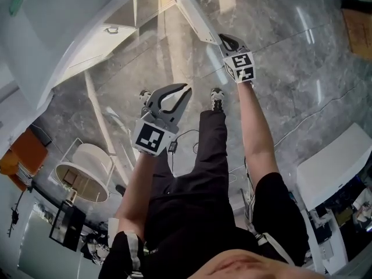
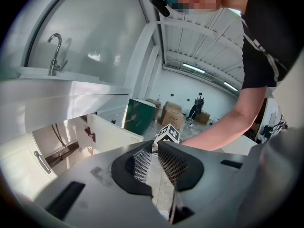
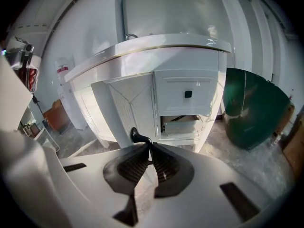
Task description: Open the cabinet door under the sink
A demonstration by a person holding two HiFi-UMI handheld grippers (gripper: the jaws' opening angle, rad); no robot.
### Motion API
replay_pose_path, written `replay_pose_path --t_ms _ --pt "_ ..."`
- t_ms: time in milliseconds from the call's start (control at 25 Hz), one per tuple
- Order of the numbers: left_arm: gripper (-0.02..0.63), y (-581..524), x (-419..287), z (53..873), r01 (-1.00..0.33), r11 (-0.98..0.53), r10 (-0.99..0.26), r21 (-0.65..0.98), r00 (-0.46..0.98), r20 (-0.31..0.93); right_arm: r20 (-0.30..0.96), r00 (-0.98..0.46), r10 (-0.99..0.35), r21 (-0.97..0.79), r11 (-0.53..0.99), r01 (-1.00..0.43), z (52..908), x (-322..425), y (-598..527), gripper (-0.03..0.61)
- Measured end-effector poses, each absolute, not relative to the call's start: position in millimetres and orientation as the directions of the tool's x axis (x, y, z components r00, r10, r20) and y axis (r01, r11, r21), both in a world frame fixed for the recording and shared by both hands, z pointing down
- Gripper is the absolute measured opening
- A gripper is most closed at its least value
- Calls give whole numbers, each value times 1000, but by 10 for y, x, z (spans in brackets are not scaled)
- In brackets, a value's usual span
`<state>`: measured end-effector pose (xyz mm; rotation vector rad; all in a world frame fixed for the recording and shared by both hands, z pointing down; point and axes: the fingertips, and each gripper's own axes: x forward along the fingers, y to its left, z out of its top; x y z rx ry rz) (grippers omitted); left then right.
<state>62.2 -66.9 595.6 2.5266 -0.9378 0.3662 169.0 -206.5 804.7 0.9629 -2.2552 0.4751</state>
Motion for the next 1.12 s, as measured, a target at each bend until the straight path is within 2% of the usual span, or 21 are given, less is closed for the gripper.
replay_pose_path --t_ms 200,400,520,600,960,1120 --pt "46 -788 625 5937 -685 -669 -579 288 723 376 684 -537 -493 -81 681 -728 8027 1768 -2114 81" --pt "46 -821 599 5963 -704 -645 -583 298 705 404 679 -518 -520 -103 631 -769 8013 1903 -2054 103" --pt "46 -845 629 5947 -698 -660 -571 277 706 418 680 -495 -541 -104 597 -796 7888 2137 -1916 98" --pt "46 -863 586 5891 -700 -666 -580 259 704 410 679 -513 -526 -137 596 -791 7749 2214 -1713 71" --pt "46 -645 300 5247 -707 -688 -599 163 680 422 641 -636 -429 -244 672 -699 6505 1915 -532 59" --pt "46 -478 180 4875 -722 -667 -615 181 672 413 618 -682 -391 -269 710 -651 5838 1657 -100 60"
